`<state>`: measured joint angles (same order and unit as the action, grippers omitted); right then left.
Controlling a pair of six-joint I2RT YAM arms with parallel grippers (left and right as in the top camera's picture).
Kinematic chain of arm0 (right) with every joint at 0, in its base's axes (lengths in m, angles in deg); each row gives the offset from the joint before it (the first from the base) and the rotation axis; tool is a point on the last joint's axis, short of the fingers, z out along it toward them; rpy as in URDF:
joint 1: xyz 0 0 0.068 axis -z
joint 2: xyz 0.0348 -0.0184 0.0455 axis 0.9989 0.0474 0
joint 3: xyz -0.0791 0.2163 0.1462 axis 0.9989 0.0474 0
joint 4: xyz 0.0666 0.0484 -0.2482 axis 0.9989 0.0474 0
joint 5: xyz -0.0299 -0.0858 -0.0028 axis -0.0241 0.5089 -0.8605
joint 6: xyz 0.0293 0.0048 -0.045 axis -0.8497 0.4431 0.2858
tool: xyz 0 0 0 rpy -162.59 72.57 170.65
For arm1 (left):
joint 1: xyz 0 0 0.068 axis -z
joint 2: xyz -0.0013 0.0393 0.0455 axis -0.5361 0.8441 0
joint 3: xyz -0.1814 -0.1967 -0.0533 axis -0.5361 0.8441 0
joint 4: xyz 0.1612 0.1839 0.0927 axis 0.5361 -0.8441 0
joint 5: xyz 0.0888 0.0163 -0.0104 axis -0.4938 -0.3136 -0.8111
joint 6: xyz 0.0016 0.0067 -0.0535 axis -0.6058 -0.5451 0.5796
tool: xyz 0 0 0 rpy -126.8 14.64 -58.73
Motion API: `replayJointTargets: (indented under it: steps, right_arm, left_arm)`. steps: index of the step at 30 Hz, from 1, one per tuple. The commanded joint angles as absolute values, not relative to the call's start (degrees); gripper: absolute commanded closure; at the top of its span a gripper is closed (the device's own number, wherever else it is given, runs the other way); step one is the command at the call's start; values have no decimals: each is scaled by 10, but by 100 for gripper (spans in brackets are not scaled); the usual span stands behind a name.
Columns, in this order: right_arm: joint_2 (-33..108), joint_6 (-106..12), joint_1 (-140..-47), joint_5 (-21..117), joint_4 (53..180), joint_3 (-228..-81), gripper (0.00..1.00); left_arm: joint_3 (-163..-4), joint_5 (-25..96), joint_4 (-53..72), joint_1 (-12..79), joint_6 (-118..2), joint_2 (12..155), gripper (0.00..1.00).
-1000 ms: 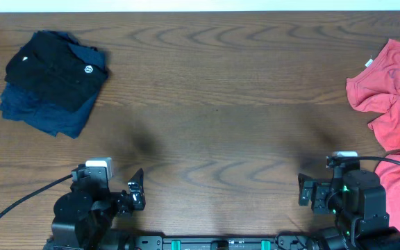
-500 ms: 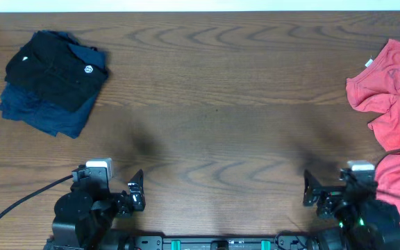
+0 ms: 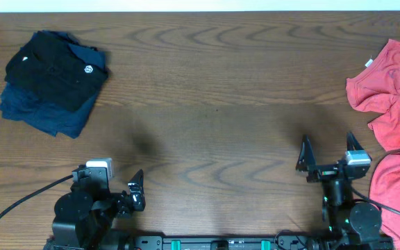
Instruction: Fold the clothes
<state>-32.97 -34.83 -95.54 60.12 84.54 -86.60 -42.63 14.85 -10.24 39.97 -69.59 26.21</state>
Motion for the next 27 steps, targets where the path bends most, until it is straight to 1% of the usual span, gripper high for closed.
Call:
replayJointTargets:
  steps: [1,2,7,27]
  right_arm:
    - [-333,-313,-953,597,781,-812,1]
    - [-333,-311,-953,598,780,-808,1]
    - [-332,-310,-955,597,875,-808,1]
    - [-329,-310,-955,597,873,-808,1]
  left_arm:
    - [-423,144,-104,399,-688,261,2]
    - [-423,144,-104,399,-688,261,2]
    - [-423,144,-104,399,-688,261,2]
    - [-423,144,-104,399,-688,261,2]
